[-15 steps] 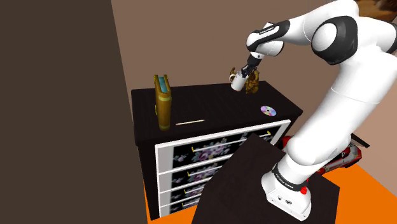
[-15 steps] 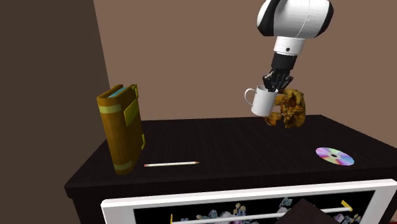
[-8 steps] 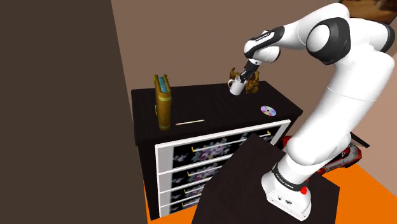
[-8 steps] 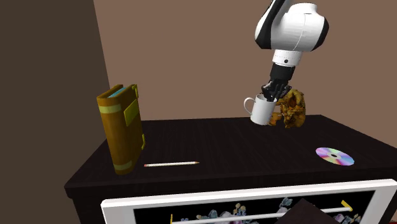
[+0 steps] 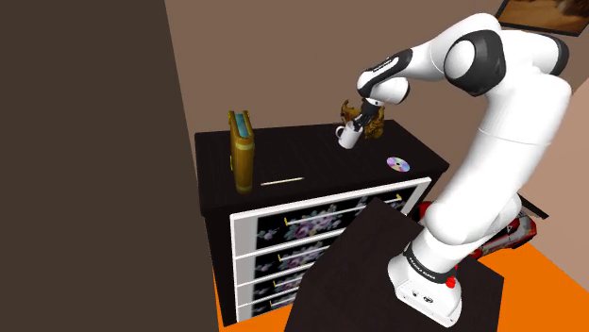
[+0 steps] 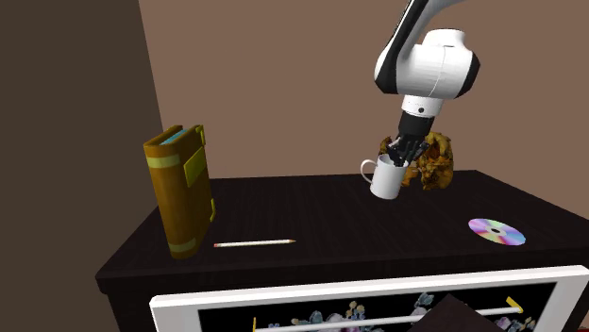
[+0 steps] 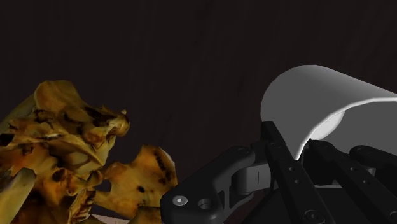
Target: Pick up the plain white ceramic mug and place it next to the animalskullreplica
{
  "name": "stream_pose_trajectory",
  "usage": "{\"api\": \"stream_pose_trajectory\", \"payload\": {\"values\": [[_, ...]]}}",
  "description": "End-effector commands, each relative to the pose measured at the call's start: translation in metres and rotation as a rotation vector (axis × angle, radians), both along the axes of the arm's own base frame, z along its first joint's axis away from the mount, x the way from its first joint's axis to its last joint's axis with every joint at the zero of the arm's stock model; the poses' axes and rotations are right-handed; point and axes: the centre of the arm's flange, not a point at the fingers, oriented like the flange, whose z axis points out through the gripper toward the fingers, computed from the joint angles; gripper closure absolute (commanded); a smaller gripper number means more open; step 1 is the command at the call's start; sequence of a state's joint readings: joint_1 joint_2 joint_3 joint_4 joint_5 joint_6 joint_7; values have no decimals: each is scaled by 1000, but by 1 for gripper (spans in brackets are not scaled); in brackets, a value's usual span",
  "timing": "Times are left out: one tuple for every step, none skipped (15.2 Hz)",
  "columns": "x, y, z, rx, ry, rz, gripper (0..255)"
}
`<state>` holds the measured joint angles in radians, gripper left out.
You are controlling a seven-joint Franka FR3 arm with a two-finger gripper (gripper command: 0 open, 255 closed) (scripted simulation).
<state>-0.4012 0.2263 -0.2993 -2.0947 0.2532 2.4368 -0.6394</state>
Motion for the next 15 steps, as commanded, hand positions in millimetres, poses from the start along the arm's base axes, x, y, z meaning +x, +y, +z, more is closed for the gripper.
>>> {"api": "stream_pose_trajectory", "payload": {"values": [[0,1,-10,0,0,0,255],[0,1,-16,0,0,0,255],[0,1,-21,0,0,0,255],[0,1,-30,0,0,0,255],[0,1,-30,0,0,0,255],[0,1,-29,0,0,0,255],[0,1,-30,0,0,0,255],[0,1,-30,0,0,0,255],[0,1,-30,0,0,0,255],[0,1,-30,0,0,0,255],[0,1,-30,0,0,0,255],[0,1,-30,0,0,0,255],[0,1,-30,0,0,0,0],[0,1,-29,0,0,0,0],[0,1,-29,0,0,0,0]]}}
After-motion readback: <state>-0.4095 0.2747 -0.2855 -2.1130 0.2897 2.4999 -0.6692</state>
